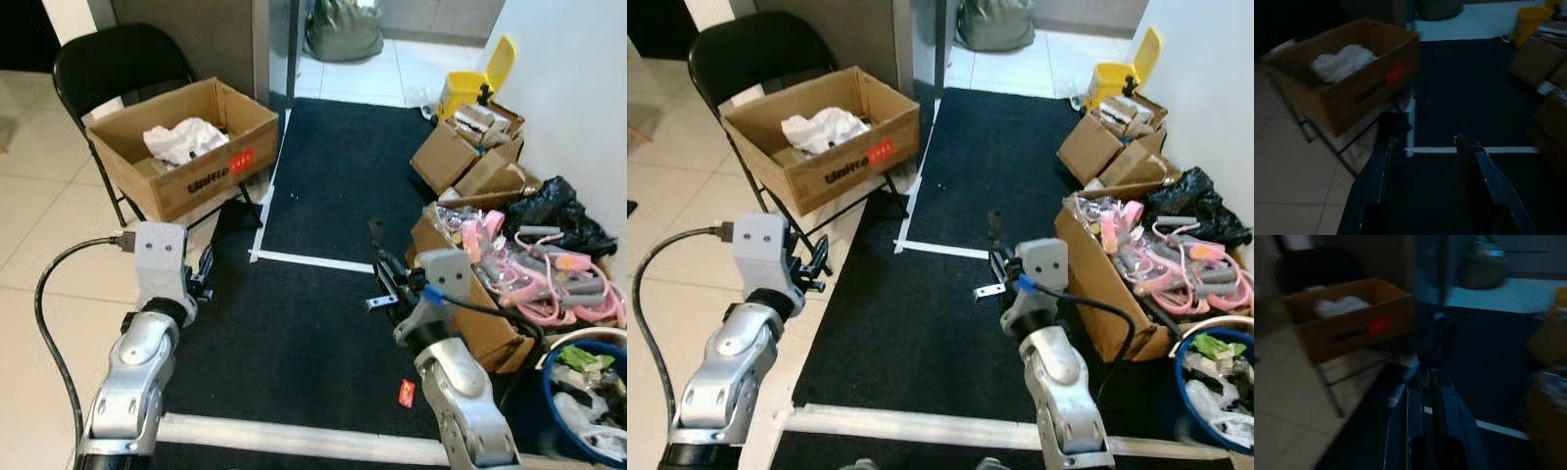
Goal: Picking trash to rubbish bin
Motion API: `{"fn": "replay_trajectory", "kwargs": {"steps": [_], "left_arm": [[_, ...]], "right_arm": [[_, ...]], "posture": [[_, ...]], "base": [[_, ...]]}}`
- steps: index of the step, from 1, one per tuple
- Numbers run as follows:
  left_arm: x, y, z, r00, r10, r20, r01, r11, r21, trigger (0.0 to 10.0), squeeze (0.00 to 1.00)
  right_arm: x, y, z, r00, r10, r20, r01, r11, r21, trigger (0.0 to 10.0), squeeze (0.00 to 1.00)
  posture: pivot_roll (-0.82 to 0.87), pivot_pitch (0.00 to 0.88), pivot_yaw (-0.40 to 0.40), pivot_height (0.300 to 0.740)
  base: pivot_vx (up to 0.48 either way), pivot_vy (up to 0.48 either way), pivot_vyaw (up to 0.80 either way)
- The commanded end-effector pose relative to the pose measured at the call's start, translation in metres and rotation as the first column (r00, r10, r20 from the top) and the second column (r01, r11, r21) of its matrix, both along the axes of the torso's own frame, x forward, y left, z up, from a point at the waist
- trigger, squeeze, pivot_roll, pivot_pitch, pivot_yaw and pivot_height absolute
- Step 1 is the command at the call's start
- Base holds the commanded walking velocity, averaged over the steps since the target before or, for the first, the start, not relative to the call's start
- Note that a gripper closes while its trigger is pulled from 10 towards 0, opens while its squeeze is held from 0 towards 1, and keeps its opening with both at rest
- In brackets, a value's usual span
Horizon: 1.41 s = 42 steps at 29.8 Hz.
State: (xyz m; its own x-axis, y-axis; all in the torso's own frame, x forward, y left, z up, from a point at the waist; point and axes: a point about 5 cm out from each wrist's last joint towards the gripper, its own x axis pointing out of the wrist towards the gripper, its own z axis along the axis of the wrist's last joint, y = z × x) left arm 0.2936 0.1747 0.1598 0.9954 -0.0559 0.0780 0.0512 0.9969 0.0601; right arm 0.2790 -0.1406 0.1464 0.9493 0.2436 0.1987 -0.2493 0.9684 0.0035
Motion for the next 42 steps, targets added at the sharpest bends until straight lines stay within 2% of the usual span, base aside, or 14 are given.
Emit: {"fn": "replay_trajectory", "kwargs": {"steps": [1, 21, 42], "left_arm": [[-0.002, -0.001, -0.006, 1.000, -0.010, -0.028, 0.010, 1.000, 0.012, 10.0, 0.00], [-0.002, -0.002, -0.007, 0.999, -0.013, -0.031, 0.013, 1.000, 0.013, 10.0, 0.00], [-0.006, -0.004, -0.014, 0.999, -0.014, -0.045, 0.014, 1.000, 0.000, 10.0, 0.00]], "right_arm": [[-0.001, -0.002, -0.001, 1.000, -0.015, 0.000, 0.015, 1.000, -0.005, 10.0, 0.00], [-0.001, -0.005, -0.002, 0.999, -0.046, -0.001, 0.046, 0.999, 0.008, 10.0, 0.00], [0.005, -0.021, -0.007, 0.994, -0.113, -0.015, 0.113, 0.994, 0.007, 10.0, 0.00]], "posture": [[0.00, 0.159, 0.001, 0.740], [0.00, 0.160, 0.003, 0.740], [0.00, 0.136, -0.012, 0.740]], "base": [[0.262, 0.000, -0.51], [0.262, 0.000, -0.48], [0.262, 0.000, 0.00]]}}
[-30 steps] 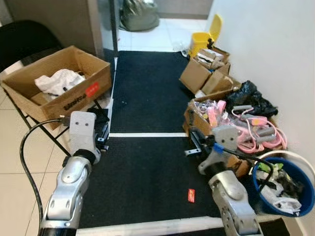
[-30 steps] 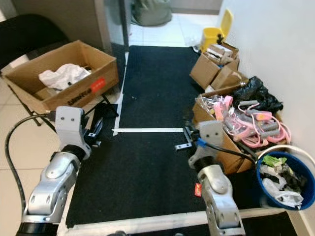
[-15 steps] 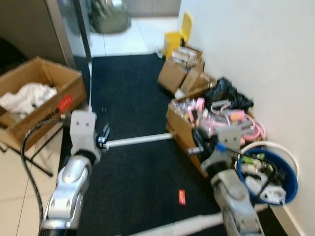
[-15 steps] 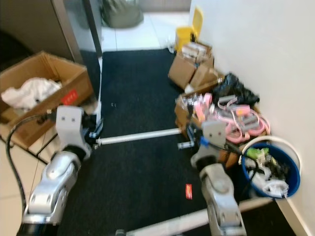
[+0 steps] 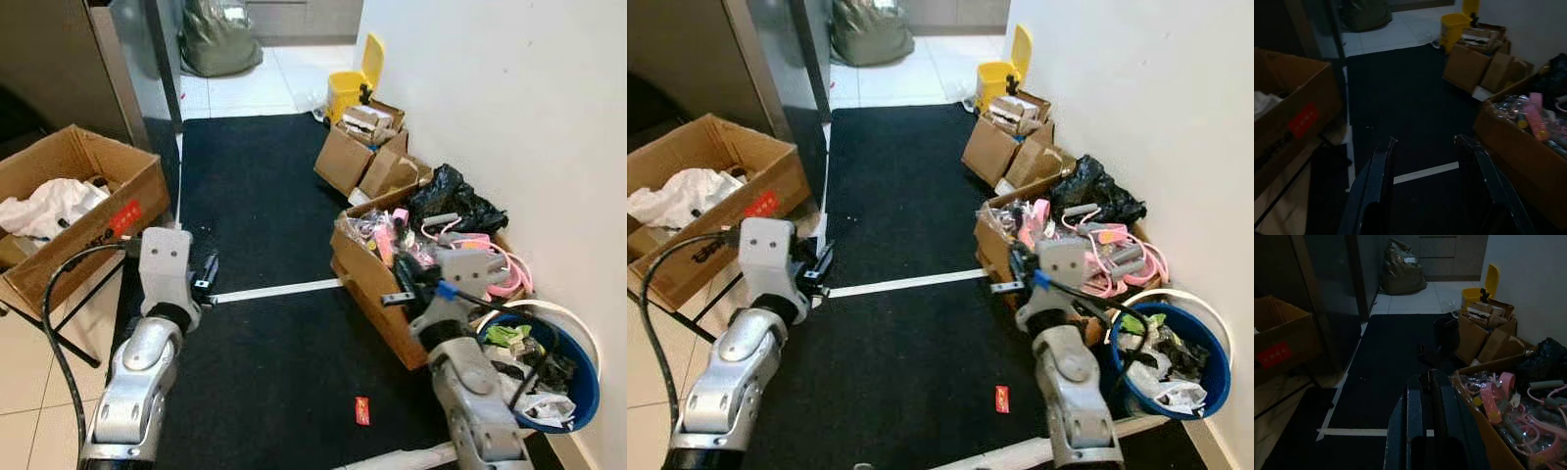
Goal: Picking trash to rubbish bin
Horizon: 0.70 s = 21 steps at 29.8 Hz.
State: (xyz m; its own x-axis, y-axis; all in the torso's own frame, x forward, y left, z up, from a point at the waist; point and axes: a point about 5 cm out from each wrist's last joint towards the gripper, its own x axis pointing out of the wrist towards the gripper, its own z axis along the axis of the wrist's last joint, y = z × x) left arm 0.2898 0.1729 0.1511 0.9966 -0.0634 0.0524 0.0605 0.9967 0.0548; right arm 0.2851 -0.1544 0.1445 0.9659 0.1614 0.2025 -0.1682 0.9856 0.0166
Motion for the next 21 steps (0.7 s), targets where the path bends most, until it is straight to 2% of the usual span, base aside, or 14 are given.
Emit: {"fn": "replay_trajectory", "kwargs": {"steps": [1, 21], "left_arm": [[-0.0026, -0.0026, -0.0057, 1.000, -0.008, -0.020, 0.008, 1.000, 0.004, 10.0, 0.00], [-0.0034, -0.0022, -0.0078, 1.000, 0.000, -0.019, 0.000, 1.000, -0.001, 10.0, 0.00]], "right_arm": [[-0.0012, -0.0068, -0.0047, 0.999, -0.029, -0.015, 0.029, 1.000, -0.007, 10.0, 0.00], [-0.0023, -0.0041, -0.0104, 1.000, -0.015, -0.024, 0.014, 0.999, -0.043, 10.0, 0.00]], "posture": [[-0.01, 0.140, -0.013, 0.740], [-0.01, 0.126, -0.028, 0.740]], "base": [[0.262, 0.000, 0.00], [0.263, 0.000, 0.00]]}}
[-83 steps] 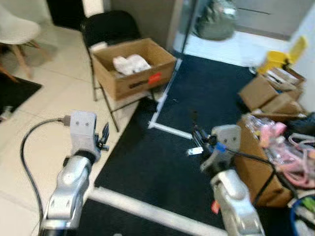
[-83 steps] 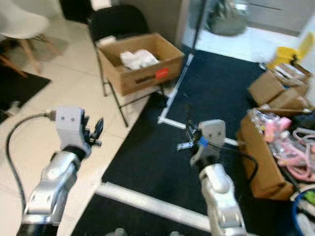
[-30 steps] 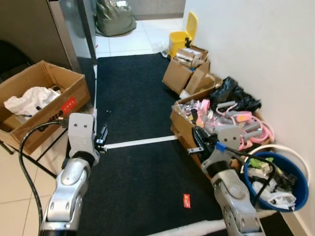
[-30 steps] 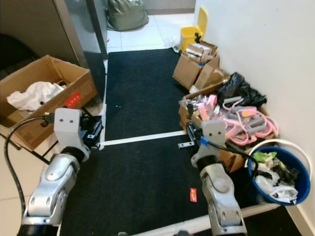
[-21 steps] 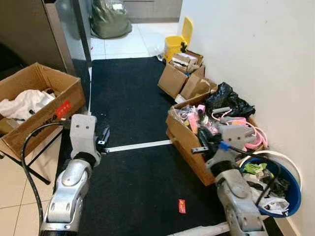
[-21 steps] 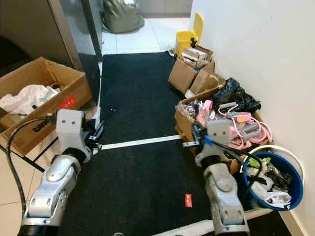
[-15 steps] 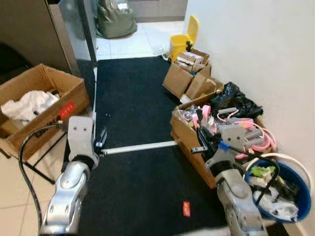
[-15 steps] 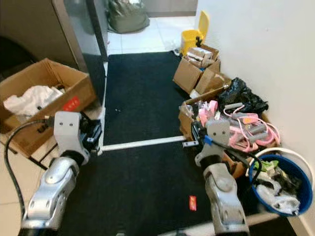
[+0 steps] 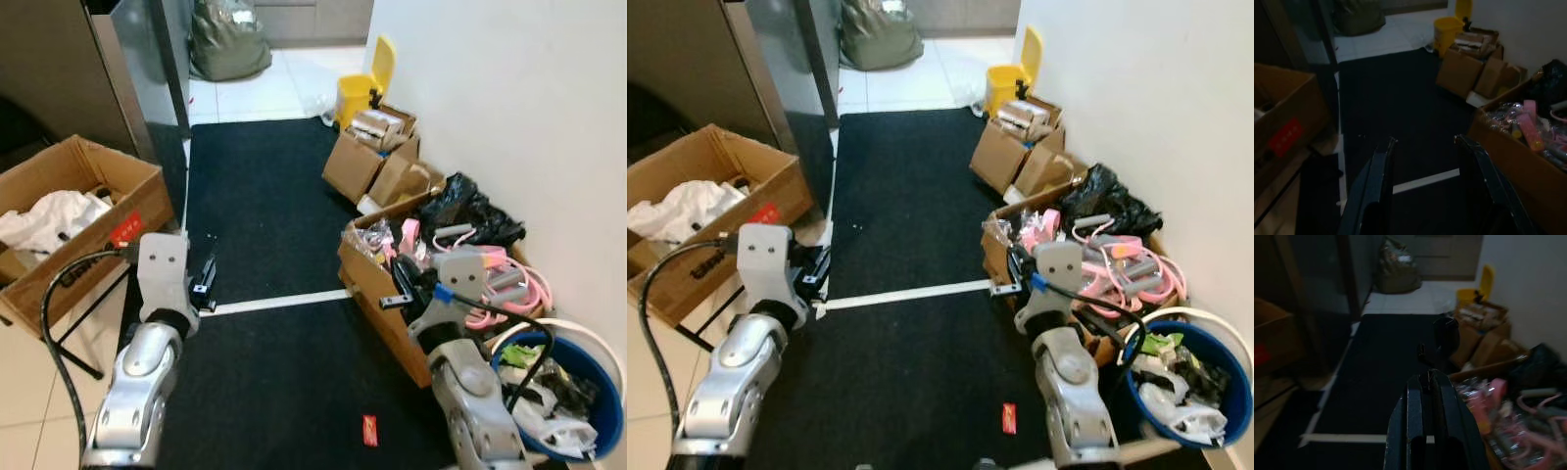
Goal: Picking trash to rubbish bin
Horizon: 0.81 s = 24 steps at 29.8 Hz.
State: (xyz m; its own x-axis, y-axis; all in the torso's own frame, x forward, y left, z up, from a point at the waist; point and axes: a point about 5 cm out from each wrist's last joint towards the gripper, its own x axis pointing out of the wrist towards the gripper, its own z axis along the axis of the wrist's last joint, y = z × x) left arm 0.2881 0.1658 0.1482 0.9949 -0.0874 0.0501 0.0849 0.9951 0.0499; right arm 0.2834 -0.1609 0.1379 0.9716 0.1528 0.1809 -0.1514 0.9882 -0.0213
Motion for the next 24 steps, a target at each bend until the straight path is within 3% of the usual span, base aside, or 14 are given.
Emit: {"fn": "replay_trajectory", "kwargs": {"steps": [1, 24], "left_arm": [[-0.0016, 0.0047, -0.0048, 1.000, 0.024, -0.015, -0.024, 1.000, 0.004, 10.0, 0.00], [0.0000, 0.0061, -0.0032, 0.999, 0.031, -0.008, -0.031, 0.999, 0.009, 10.0, 0.02]], "right_arm": [[-0.0003, 0.0022, -0.0039, 1.000, 0.001, -0.010, -0.001, 1.000, -0.002, 10.0, 0.00], [0.0001, 0.0045, -0.0056, 1.000, 0.012, -0.008, -0.012, 1.000, -0.007, 10.0, 0.00]], "posture": [[-0.01, 0.126, -0.027, 0.740], [0.00, 0.140, -0.030, 0.740]], "base": [[0.259, 0.000, 0.00], [0.262, 0.000, 0.00]]}}
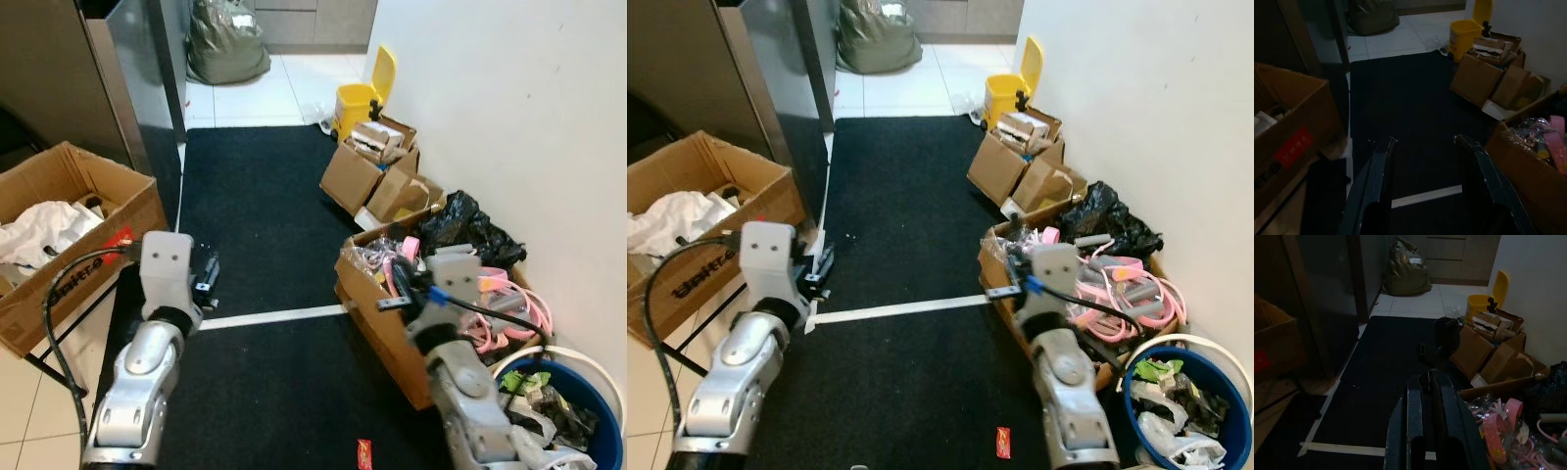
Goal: Picking trash to rubbish bin
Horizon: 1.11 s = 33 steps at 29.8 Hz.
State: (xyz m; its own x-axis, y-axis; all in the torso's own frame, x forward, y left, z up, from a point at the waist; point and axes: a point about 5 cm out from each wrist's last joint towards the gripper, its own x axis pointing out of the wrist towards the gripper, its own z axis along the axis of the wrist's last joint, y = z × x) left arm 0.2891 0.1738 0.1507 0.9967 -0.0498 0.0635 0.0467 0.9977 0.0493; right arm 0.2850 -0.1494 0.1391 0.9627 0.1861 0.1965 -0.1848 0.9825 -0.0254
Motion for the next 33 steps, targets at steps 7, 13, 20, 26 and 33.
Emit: {"fn": "replay_trajectory", "kwargs": {"steps": [7, 13, 20, 26, 33], "left_arm": [[-0.0002, -0.0017, -0.0054, 1.000, -0.012, -0.023, 0.012, 1.000, 0.013, 10.0, 0.02], [-0.0001, -0.0028, -0.0047, 1.000, -0.010, -0.021, 0.010, 1.000, 0.009, 10.0, 0.03], [0.0006, -0.0014, -0.0047, 1.000, -0.010, -0.023, 0.011, 1.000, 0.013, 10.0, 0.02], [-0.0003, -0.0017, -0.0046, 1.000, -0.006, -0.023, 0.006, 1.000, 0.010, 10.0, 0.02], [-0.0003, -0.0016, -0.0047, 1.000, -0.007, -0.024, 0.008, 1.000, 0.011, 10.0, 0.02]], "right_arm": [[-0.0011, -0.0061, -0.0057, 0.999, -0.027, -0.024, 0.027, 1.000, -0.001, 10.0, 0.00], [-0.0025, -0.0080, -0.0088, 0.999, -0.032, -0.036, 0.032, 0.999, 0.002, 10.0, 0.00], [-0.0011, -0.0067, -0.0067, 0.999, -0.028, -0.028, 0.028, 1.000, -0.012, 10.0, 0.00], [-0.0015, -0.0056, -0.0091, 0.999, -0.021, -0.031, 0.019, 0.998, -0.054, 10.0, 0.00], [-0.0022, -0.0043, -0.0091, 0.999, -0.020, -0.030, 0.018, 0.998, -0.067, 10.0, 0.00]], "posture": [[-0.01, 0.150, -0.029, 0.740], [-0.01, 0.155, -0.023, 0.740], [-0.01, 0.160, -0.026, 0.740], [-0.01, 0.163, -0.025, 0.740], [0.00, 0.164, -0.023, 0.740]], "base": [[0.261, 0.000, 0.00], [0.262, 0.000, 0.00], [0.262, 0.000, 0.00], [0.262, 0.000, 0.00], [0.262, 0.000, 0.00]]}}
